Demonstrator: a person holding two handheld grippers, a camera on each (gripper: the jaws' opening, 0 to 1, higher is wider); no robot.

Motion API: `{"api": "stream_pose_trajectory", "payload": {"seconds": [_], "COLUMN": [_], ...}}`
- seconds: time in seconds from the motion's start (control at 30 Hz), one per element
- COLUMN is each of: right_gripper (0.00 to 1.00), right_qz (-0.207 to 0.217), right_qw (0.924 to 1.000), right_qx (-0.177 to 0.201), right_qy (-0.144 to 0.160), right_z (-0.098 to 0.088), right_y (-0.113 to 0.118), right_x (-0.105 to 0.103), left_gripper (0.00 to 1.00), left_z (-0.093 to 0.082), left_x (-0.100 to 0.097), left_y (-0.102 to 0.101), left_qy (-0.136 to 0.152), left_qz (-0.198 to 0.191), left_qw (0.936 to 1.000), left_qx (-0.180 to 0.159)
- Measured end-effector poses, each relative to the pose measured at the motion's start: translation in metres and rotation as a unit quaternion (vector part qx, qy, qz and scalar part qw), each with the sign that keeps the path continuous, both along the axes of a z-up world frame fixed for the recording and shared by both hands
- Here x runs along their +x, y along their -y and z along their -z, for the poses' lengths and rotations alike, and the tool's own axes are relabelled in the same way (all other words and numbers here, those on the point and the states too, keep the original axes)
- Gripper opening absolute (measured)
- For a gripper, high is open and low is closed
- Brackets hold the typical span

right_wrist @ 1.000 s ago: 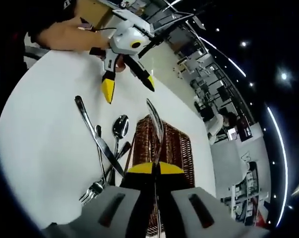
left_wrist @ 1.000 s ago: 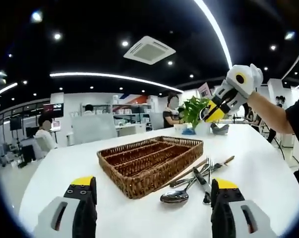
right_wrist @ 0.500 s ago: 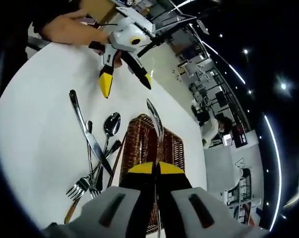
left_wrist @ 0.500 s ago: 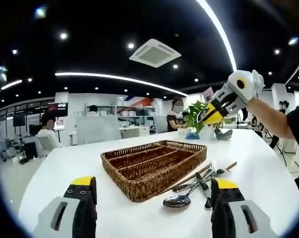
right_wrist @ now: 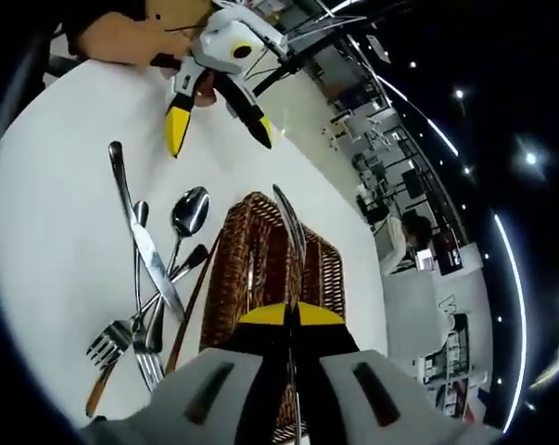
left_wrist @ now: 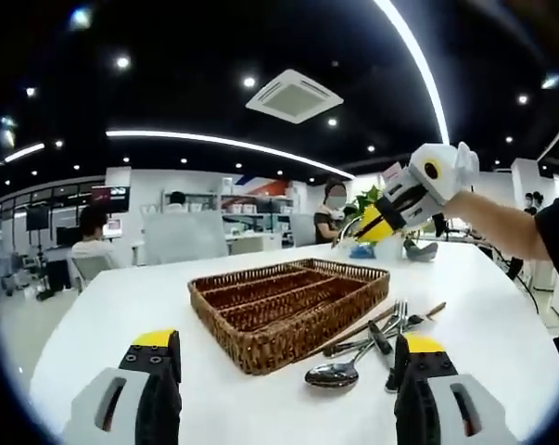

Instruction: Arrange the knives, forks, and spoons in their matching storage slots by inserting each utensil handle-first until every utensil is classified and aligned in the correct compartment

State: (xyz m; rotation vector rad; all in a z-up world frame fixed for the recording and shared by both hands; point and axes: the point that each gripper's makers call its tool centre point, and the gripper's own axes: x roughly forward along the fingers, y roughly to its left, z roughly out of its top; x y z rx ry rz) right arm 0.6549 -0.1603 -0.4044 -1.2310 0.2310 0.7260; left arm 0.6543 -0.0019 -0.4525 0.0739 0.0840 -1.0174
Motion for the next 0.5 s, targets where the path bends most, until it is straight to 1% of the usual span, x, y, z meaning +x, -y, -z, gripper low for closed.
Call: {"api": "stream_pose_trajectory", "payload": {"seconds": [0.1, 0.2, 0.27, 0.3, 0.37, 0.5], "right_gripper": [0.0, 0.0, 0.0, 0.0, 0.0, 0.0], "right_qz": [-0.001, 0.001, 0.0, 0.0, 0.001, 0.002], "right_qw": [1.0, 1.0, 1.0, 1.0, 1.0, 1.0], "right_qx": [0.008, 0.003, 0.0, -0.003, -0.009, -0.003], "right_qy": [-0.004, -0.002, 0.0, -0.001, -0.001, -0.006], "right_z": [0.002, 0.004, 0.004, 0.006, 0.008, 0.009], "right_y": [0.001, 0.002, 0.002, 0.001, 0.001, 0.003], "right_x": [0.005, 0.012, 0.016, 0.018, 0.023, 0.031], "left_gripper": [1.0, 1.0, 1.0, 1.0, 1.0, 1.0], "left_z": [-0.001, -0.003, -0.003, -0.003, -0.002, -0.001], "left_x": [0.0, -0.001, -0.001, 0.0, -0.001, 0.0], "left_y": [0.0, -0.001, -0.001, -0.002, -0.001, -0.001], "left_qy": [0.006, 0.007, 0.011, 0.018, 0.013, 0.013], "left_qz": [-0.003, -0.004, -0.007, -0.011, -0.01, -0.011], "left_qw": [1.0, 1.0, 0.9999, 0.9997, 0.9998, 0.9998], "left_qx": [0.004, 0.001, 0.004, 0.01, 0.007, 0.007]}}
